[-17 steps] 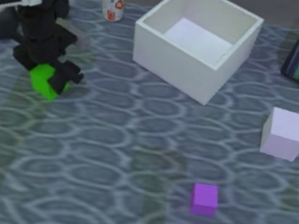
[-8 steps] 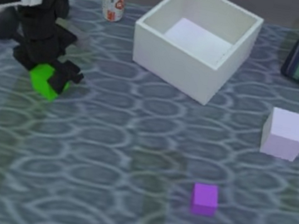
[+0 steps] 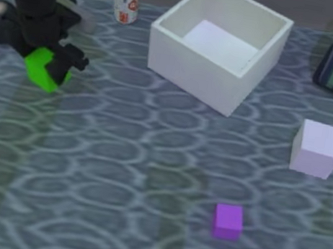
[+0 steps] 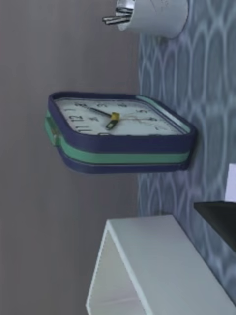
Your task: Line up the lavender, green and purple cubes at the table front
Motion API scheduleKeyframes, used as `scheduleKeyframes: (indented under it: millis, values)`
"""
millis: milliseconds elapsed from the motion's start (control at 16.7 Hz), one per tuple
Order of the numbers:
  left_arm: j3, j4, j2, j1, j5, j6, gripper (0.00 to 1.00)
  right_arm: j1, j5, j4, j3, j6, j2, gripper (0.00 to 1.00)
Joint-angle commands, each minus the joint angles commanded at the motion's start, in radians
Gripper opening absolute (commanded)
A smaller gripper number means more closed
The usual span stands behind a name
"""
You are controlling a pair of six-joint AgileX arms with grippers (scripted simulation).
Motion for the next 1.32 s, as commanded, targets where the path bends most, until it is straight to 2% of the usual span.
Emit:
scheduleKeyframes:
  millis: [420,660,900,1320]
  values:
    - [0.029,-0.036,-0.015,-0.002,0.000,-0.002,0.00,0.000,0.000,0.000,0.000,0.000,0.000,1.00]
    - [0.002,-0.030,-0.034,-0.071,-0.003,-0.109,0.00,0.000,0.000,0.000,0.000,0.000,0.000,1.00]
    - [-0.072,-0.014,-0.084,-0.223,-0.009,-0.364,0.00,0.000,0.000,0.000,0.000,0.000,0.000,1.00]
    - [-0.257,0.024,-0.208,-0.559,-0.018,-0.995,0.00,0.000,0.000,0.000,0.000,0.000,0.000,1.00]
